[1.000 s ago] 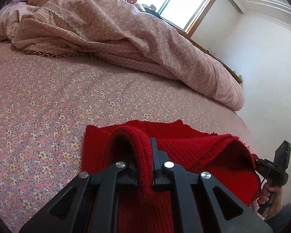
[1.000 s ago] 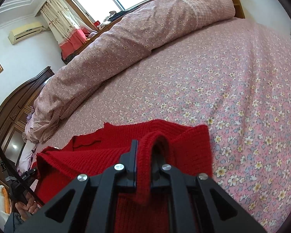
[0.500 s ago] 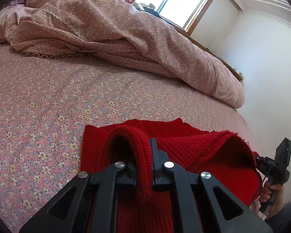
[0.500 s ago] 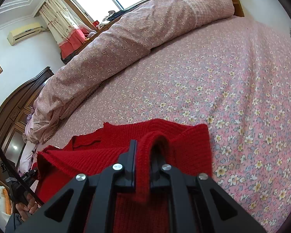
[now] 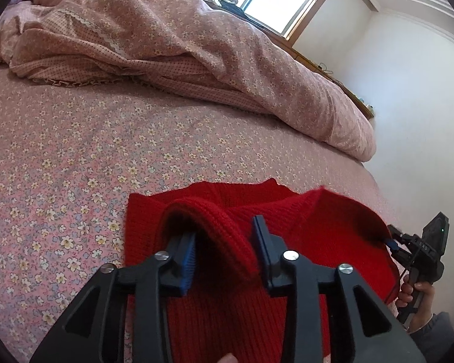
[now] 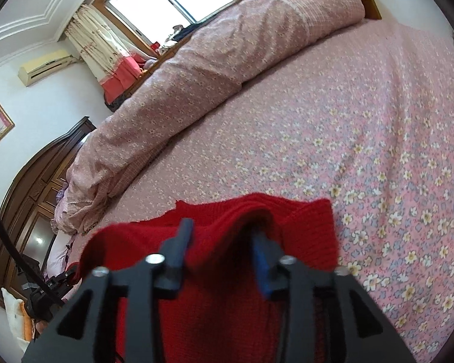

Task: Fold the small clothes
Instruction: 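Open both tools and release the folded hem onto the cardigan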

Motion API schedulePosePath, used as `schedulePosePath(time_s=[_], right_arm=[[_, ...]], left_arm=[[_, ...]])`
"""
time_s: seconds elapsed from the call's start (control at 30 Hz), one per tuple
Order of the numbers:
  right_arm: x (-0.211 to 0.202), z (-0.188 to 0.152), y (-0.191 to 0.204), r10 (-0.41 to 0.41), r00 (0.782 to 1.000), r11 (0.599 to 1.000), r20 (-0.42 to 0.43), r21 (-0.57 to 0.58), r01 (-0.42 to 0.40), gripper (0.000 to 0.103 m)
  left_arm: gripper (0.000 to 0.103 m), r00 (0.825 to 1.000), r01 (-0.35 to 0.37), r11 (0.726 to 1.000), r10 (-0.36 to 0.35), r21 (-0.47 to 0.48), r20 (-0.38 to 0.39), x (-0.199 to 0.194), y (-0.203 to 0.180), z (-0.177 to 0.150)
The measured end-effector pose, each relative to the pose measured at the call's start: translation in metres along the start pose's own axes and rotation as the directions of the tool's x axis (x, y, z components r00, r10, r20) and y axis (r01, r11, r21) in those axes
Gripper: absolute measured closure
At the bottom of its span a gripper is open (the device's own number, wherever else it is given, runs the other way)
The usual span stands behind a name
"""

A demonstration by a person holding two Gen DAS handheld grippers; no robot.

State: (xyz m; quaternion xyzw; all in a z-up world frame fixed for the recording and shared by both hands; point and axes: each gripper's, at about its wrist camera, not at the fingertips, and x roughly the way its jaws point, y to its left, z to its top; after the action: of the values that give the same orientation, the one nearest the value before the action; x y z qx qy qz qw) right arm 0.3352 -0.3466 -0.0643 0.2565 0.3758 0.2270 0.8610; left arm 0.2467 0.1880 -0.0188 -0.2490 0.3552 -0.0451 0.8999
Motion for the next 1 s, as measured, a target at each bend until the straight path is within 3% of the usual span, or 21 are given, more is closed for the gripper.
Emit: schedulePosePath(time_s=[0.03,0.1,0.2,0.6,0.73,0.87,1.0], right_arm=[[-0.003,0.001,0.002,-0.004,1.0,1.0,0.015,-0.008,0.004,0.042],[-0.01,0.002,0.004,-0.025,0.998,0.999,0.051,-0.023,0.026,0.034],[-0.018,0.005,0.001,-0.027,0.997,1.0,0.075,-0.015,0.028,0.034],[-0.033,0.004,-0.021,-0.061,0.998,0.998,0.028,-0.004,0.061,0.034],[-0.037,0.001,-0.024,-0.069,0.997,0.998,0.023,-0.012,0.07,0.034],[-0.042,0.001,-0.024,-0.063,0.998,0.998,0.027,-0.014,0.063,0.034],[-0.041,-0.002,-0.019,-0.052,0.999,0.998,0.016,-0.04,0.052,0.034]], left_arm=[[0.073,1.0,0.002,1.0,-0.002,0.002,0.004,-0.003,0.0,0.001],[0.07,1.0,0.004,1.0,-0.004,0.006,0.01,-0.008,0.002,0.001],[0.065,1.0,0.0,1.0,0.0,0.014,0.004,-0.014,0.004,0.001],[0.055,0.998,-0.056,0.998,0.056,0.008,0.04,-0.044,0.02,0.0],[0.055,0.996,-0.084,0.996,0.084,0.029,0.001,-0.046,0.019,-0.005],[0.055,0.998,-0.065,0.997,0.065,0.028,0.013,-0.049,0.021,-0.015],[0.055,0.997,-0.049,0.999,0.05,0.019,-0.057,-0.035,0.02,-0.017]])
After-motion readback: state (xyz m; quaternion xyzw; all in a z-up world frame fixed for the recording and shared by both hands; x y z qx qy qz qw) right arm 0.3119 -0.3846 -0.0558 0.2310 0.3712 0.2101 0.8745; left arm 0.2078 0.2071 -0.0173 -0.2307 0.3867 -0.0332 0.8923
